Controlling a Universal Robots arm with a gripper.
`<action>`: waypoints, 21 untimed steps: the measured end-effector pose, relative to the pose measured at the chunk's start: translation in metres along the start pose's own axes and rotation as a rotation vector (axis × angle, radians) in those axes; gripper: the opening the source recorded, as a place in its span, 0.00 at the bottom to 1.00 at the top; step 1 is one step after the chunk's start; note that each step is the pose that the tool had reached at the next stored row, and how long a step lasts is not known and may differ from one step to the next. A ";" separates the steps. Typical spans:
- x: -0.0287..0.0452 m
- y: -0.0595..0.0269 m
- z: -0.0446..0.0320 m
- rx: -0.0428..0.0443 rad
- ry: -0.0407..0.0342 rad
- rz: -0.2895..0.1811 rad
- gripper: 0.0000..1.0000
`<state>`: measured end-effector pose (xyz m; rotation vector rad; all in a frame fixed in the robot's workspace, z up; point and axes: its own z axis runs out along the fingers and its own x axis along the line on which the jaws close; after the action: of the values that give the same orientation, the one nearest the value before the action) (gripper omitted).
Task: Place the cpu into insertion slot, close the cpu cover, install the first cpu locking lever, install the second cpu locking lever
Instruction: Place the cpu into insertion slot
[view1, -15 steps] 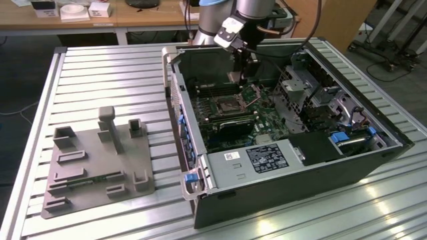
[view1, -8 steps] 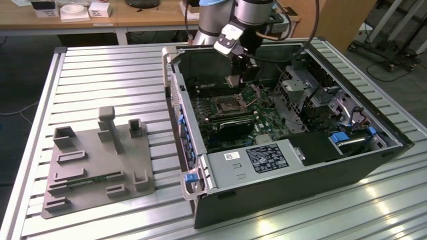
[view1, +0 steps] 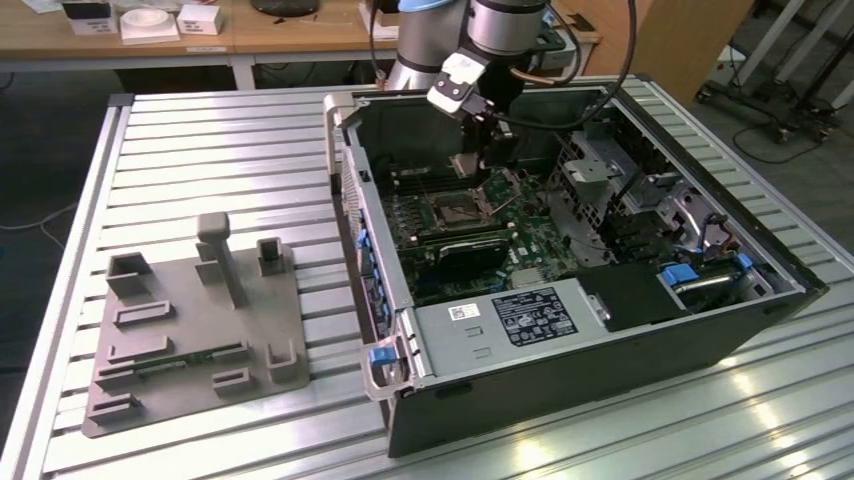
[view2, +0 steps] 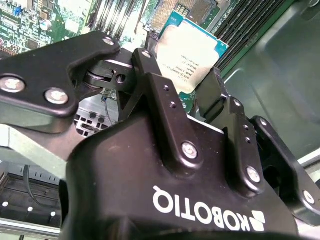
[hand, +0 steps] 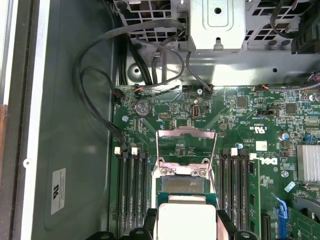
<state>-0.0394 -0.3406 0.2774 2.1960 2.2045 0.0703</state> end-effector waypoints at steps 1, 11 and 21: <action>0.0000 0.0000 0.0001 0.0000 0.0001 0.000 0.54; 0.0000 -0.0001 0.0016 0.0000 0.0001 0.000 0.54; -0.0001 -0.0009 0.0134 0.0011 0.0002 0.000 0.54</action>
<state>-0.0396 -0.3406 0.2640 2.1966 2.2052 0.0693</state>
